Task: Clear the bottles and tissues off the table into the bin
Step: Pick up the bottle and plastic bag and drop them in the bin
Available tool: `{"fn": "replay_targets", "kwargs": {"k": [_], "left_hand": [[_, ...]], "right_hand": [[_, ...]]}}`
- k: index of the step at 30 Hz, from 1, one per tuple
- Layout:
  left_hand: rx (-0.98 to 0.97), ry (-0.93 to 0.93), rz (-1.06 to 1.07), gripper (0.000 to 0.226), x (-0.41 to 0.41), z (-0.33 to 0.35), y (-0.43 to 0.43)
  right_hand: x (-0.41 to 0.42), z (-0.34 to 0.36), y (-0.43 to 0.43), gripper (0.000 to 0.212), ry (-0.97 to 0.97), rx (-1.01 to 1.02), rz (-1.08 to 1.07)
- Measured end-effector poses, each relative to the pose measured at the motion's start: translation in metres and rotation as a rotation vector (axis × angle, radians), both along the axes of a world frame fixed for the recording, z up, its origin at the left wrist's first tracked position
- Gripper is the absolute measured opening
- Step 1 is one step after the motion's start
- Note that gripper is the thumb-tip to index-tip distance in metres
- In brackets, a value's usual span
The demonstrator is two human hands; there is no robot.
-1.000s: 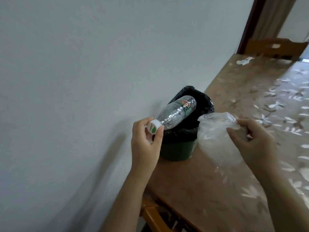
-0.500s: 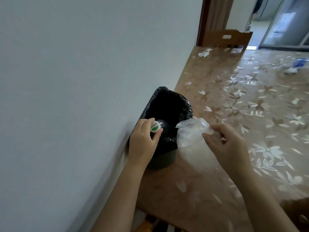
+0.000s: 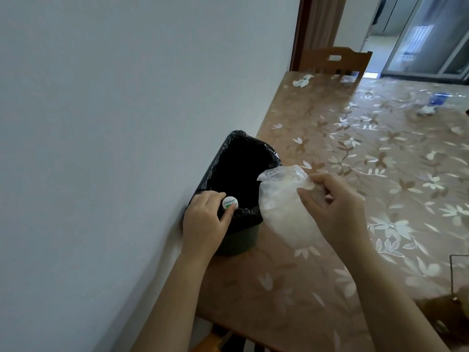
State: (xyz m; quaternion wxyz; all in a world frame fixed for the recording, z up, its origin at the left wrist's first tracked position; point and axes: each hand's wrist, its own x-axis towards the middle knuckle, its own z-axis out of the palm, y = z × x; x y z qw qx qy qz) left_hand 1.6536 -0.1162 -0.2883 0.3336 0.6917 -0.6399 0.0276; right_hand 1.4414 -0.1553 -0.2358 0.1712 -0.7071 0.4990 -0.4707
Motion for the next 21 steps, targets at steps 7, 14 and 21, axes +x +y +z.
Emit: {"fn": "replay_targets", "kwargs": {"k": [7, 14, 21], "left_hand": [[-0.077, -0.04, 0.052, 0.039, 0.005, 0.014, 0.015], [-0.171, -0.08, 0.114, 0.03, 0.009, 0.023, 0.035], [-0.202, -0.103, 0.129, 0.027, 0.013, 0.025, 0.055]], "right_hand": [[0.018, 0.034, -0.014, 0.018, 0.035, -0.1, 0.067], [0.066, 0.038, -0.037, 0.016, 0.072, -0.147, 0.153], [0.109, 0.01, -0.067, 0.017, 0.173, -0.093, 0.209]]}}
